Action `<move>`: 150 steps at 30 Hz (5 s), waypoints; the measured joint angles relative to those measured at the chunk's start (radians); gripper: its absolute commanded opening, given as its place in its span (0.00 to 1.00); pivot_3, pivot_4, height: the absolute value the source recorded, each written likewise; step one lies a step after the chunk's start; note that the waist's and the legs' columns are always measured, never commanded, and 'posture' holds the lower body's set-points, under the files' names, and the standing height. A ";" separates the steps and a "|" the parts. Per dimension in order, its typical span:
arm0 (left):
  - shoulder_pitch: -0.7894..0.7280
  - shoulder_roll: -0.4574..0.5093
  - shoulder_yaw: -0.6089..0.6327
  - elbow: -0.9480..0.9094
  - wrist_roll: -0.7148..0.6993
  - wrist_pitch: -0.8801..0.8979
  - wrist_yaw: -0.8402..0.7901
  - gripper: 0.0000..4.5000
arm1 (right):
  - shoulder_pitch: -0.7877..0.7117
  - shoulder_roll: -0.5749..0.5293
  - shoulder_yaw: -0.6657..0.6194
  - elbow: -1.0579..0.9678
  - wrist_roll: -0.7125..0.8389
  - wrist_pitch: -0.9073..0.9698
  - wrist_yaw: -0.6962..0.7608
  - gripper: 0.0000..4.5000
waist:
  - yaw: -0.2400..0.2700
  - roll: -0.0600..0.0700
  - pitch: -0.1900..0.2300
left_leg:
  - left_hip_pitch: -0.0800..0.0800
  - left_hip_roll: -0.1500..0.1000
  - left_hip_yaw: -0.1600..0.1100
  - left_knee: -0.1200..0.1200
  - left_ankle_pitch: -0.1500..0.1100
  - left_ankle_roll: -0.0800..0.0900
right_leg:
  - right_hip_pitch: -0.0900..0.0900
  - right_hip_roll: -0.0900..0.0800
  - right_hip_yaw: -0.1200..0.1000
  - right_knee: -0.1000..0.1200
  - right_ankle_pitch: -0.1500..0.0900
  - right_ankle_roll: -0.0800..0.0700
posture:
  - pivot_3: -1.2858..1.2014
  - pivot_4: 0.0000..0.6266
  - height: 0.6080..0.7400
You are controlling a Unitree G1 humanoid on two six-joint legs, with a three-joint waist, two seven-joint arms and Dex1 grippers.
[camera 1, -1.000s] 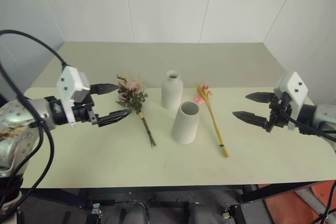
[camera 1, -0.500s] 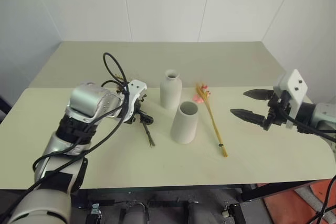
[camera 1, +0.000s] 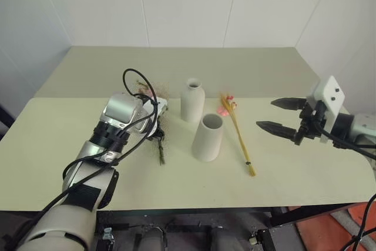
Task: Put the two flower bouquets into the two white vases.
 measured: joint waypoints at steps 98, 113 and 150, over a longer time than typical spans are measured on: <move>0.547 0.388 0.449 -0.574 -0.180 -0.970 -0.760 0.99 | -0.197 0.135 0.182 0.032 0.102 0.460 -0.388 0.92 | -0.025 -0.003 0.002 | 0.000 0.001 0.002 0.002 0.000 0.000 | 0.000 0.000 0.002 -0.001 0.003 -0.006 | 0.52 0.24 1.00; 0.629 0.527 0.538 -0.643 -0.349 -1.025 -0.977 1.00 | -0.573 0.388 0.603 0.620 -0.216 0.570 -0.449 0.67 | -0.008 -0.003 0.002 | -0.004 0.002 0.002 0.001 0.000 0.000 | -0.004 0.001 0.001 -0.001 0.005 -0.005 | 0.52 0.24 1.00; 0.502 0.498 0.429 -0.515 -0.363 -1.058 -1.023 1.00 | -0.515 0.836 -0.172 -0.132 0.188 0.420 -0.619 0.01 | -0.030 -0.002 0.002 | -0.010 0.005 0.002 0.001 0.000 0.000 | -0.012 0.005 0.002 0.003 0.007 -0.007 | 0.52 0.24 1.00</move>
